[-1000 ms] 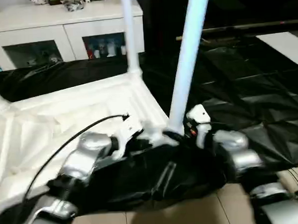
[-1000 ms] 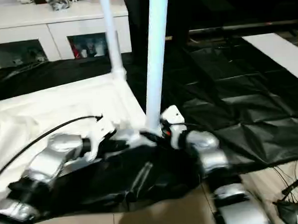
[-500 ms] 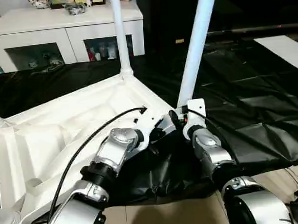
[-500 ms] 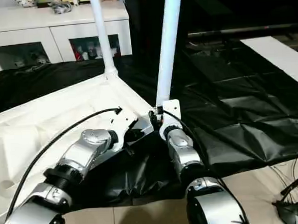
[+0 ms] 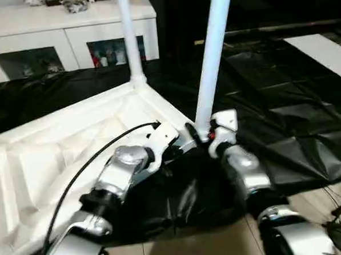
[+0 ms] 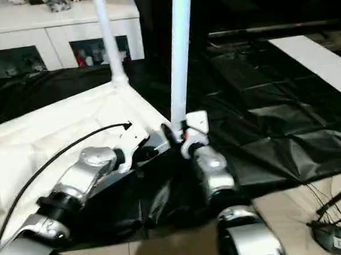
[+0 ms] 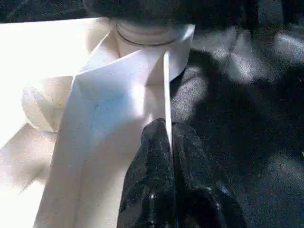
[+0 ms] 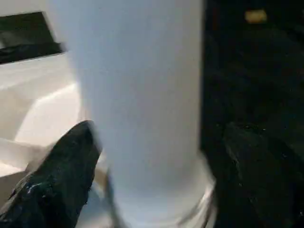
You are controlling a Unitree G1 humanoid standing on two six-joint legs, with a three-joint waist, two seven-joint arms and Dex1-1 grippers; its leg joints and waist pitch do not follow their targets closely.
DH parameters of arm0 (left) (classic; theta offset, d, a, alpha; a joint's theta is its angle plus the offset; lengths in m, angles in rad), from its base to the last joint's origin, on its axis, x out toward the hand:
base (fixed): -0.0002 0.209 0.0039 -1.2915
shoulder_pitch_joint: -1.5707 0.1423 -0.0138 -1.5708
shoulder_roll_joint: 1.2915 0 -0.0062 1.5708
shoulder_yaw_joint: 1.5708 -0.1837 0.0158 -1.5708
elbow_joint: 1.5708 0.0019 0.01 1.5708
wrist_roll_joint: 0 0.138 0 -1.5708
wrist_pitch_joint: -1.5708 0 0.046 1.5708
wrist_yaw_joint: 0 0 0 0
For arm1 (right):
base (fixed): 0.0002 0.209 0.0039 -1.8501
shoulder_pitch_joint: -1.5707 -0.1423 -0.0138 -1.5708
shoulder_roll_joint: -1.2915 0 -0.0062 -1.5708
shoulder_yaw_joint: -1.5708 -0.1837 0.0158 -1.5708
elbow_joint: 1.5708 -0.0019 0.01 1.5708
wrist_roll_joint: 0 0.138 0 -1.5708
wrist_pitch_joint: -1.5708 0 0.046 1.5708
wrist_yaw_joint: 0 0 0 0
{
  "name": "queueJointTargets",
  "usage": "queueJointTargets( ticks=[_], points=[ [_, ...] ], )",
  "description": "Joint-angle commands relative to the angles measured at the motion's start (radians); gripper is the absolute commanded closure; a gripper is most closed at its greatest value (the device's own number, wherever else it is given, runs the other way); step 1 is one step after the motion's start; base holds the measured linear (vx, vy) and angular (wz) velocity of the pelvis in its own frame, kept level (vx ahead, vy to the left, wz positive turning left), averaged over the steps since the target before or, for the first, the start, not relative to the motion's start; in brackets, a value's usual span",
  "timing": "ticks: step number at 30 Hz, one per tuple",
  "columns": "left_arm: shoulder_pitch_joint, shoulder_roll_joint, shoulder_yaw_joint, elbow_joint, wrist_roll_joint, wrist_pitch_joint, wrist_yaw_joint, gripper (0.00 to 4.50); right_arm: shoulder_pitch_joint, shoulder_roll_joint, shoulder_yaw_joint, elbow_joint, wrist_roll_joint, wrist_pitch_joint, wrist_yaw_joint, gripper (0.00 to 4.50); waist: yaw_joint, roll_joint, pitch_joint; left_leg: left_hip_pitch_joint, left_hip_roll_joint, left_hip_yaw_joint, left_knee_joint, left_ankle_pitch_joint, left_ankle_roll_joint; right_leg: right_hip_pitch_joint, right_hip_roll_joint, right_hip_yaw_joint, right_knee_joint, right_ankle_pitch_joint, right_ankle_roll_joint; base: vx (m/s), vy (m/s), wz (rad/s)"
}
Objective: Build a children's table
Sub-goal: Rotate leg to tighten
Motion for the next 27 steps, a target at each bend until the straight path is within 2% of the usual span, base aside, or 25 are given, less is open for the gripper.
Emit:
queueJointTargets(
  ticks=[1,3,4,6,7,8,10,12,15,20,21,25,27],
  points=[
    [0.05,0.044,-0.021,0.025,-0.001,0.004,-0.07,4.5,0.021,-0.049,0.018,-0.047,-0.013,0.013,0.093,0.1,0.009,-0.013,-0.046,0.007,0.029,0.002,-0.068,-0.316,0.071,0.032,-0.043,0.031,-0.069,-0.323,-0.179,0.0,0.0,0.0],
    [0.054,0.067,-0.02,0.017,-0.006,-0.01,-0.1,4.5,0.037,-0.083,0.034,-0.071,-0.013,0.016,0.171,0.1,0.012,-0.012,-0.05,0.0,0.028,0.003,-0.063,-0.27,0.08,0.037,-0.041,0.031,-0.059,-0.262,-0.193,0.053,-0.04,0.04],
    [0.056,0.078,-0.018,0.012,-0.011,-0.015,-0.118,4.5,0.044,-0.1,0.043,-0.082,-0.013,0.019,0.217,0.1,0.015,-0.011,-0.048,-0.002,0.028,0.004,-0.06,-0.258,0.086,0.036,-0.041,0.031,-0.058,-0.25,-0.199,0.054,-0.041,0.03],
    [0.059,0.105,-0.016,0.002,-0.026,-0.032,-0.168,4.5,0.064,-0.142,0.07,-0.111,-0.006,0.037,0.342,0.1,0.017,-0.007,-0.052,-0.005,0.029,0.004,-0.056,-0.225,0.089,0.042,-0.039,0.031,-0.047,-0.194,-0.216,0.055,-0.037,0.0],
    [0.066,0.125,-0.015,-0.021,-0.047,-0.033,-0.224,4.5,0.082,-0.169,0.091,-0.145,0.01,0.056,0.441,0.1,0.02,-0.006,-0.056,-0.003,0.03,0.005,-0.052,-0.192,0.092,0.043,-0.036,0.029,-0.04,-0.133,-0.234,0.055,-0.034,-0.01],
    [0.066,0.125,-0.015,-0.021,-0.047,-0.033,-0.224,4.5,0.082,-0.169,0.091,-0.145,0.01,0.056,0.441,0.1,0.021,-0.007,-0.057,-0.002,0.028,0.006,-0.048,-0.176,0.099,0.047,-0.033,0.028,-0.035,-0.094,-0.243,0.056,-0.025,-0.01],
    [0.078,0.173,-0.017,-0.078,-0.092,-0.018,-0.349,4.5,0.123,-0.236,0.151,-0.228,0.037,0.083,0.652,0.1,0.029,-0.007,-0.06,-0.003,0.029,0.01,-0.039,-0.125,0.131,0.053,-0.027,0.023,-0.021,0.024,-0.274,0.0,0.0,0.0],
    [0.077,0.182,-0.018,-0.083,-0.098,-0.015,-0.368,4.5,0.126,-0.248,0.163,-0.241,0.042,0.092,0.687,0.1,0.03,-0.005,-0.061,-0.002,0.031,0.01,-0.037,-0.102,0.149,0.05,-0.028,0.022,-0.017,0.062,-0.291,0.0,0.0,0.0],
    [0.076,0.216,-0.037,-0.101,-0.116,-0.008,-0.447,4.5,0.123,-0.275,0.19,-0.265,0.044,0.116,0.769,0.1,0.028,-0.007,-0.059,-0.002,0.033,0.009,-0.038,-0.121,0.15,0.05,-0.03,0.019,-0.017,0.013,-0.296,0.0,0.0,0.0],
    [0.074,0.242,-0.059,-0.114,-0.12,0.006,-0.5,4.5,0.099,-0.281,0.197,-0.255,0.031,0.112,0.813,0.1,0.03,-0.006,-0.053,0.004,0.038,0.009,-0.045,-0.194,0.102,0.045,-0.033,0.024,-0.025,-0.104,-0.283,0.0,0.0,0.0],
    [0.074,0.246,-0.063,-0.116,-0.121,0.01,-0.505,4.5,0.098,-0.283,0.202,-0.264,0.037,0.12,0.829,0.1,0.03,-0.009,-0.053,0.006,0.038,0.01,-0.045,-0.2,0.098,0.044,-0.032,0.025,-0.026,-0.109,-0.282,0.0,0.0,0.0],
    [0.07,0.247,-0.066,-0.112,-0.116,0.009,-0.509,4.5,0.097,-0.289,0.218,-0.281,0.042,0.145,0.875,0.1,0.033,-0.011,-0.052,0.003,0.037,0.008,-0.045,-0.209,0.082,0.045,-0.034,0.027,-0.025,-0.126,-0.27,0.0,0.0,0.0],
    [0.069,0.247,-0.066,-0.111,-0.113,0.011,-0.511,4.5,0.092,-0.29,0.221,-0.269,0.037,0.146,0.874,0.27,0.034,-0.011,-0.052,0.003,0.036,0.007,-0.045,-0.201,0.078,0.045,-0.034,0.028,-0.023,-0.117,-0.272,0.0,0.0,0.0]
  ],
)
